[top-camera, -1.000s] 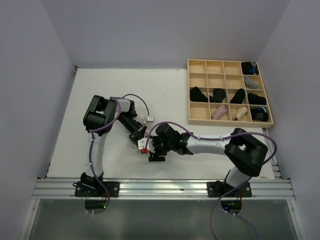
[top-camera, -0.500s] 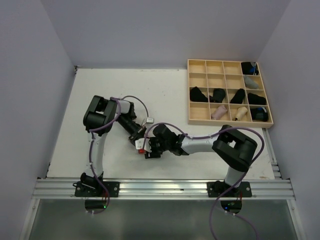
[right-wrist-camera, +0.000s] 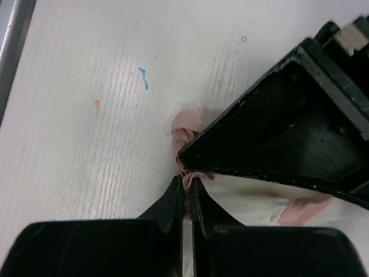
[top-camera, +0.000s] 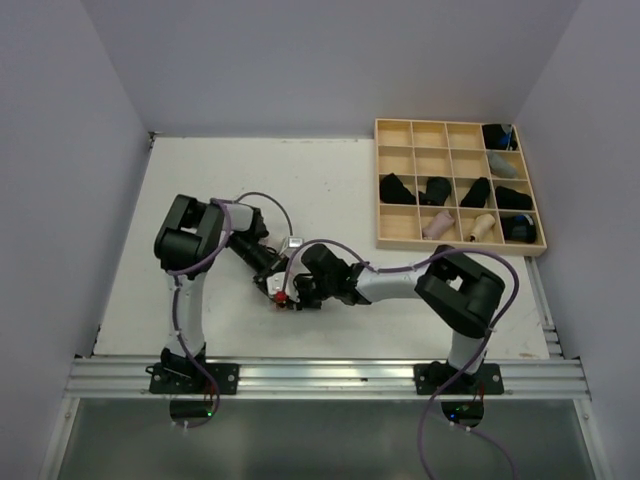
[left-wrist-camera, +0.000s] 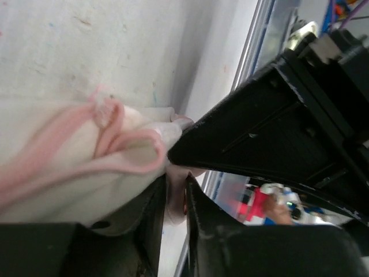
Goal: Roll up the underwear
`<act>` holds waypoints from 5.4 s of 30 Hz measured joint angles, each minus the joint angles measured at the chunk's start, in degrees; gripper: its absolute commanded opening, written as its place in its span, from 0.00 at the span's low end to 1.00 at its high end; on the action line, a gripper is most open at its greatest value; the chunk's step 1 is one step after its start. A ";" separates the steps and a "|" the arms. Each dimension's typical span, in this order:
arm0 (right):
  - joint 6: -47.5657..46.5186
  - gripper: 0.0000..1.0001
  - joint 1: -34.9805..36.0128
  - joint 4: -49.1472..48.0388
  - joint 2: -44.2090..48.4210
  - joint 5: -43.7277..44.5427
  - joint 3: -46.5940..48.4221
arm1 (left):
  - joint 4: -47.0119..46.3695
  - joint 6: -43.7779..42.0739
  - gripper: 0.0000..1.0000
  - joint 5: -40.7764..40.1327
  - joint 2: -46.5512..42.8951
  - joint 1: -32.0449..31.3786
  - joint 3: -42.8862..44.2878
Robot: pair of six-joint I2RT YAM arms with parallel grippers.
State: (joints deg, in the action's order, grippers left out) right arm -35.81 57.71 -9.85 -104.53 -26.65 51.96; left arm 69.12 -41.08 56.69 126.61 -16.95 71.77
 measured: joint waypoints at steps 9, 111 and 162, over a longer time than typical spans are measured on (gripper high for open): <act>7.37 0.00 -2.75 6.10 -2.60 -12.41 3.52 | -18.12 3.26 0.41 -1.18 -20.79 8.41 -7.32; -4.50 0.53 2.75 22.56 0.61 0.39 11.08 | 8.98 -16.46 0.07 -5.20 2.16 -1.81 2.21; 34.18 0.00 -13.27 30.36 -31.58 -45.38 35.98 | -31.67 -12.04 0.83 -19.43 -72.30 -0.98 -39.08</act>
State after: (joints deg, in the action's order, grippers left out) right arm -1.63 44.45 20.51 -136.11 -72.03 87.94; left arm 37.45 -53.12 37.26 54.30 -17.93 32.69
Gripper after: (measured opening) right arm 0.049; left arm 0.851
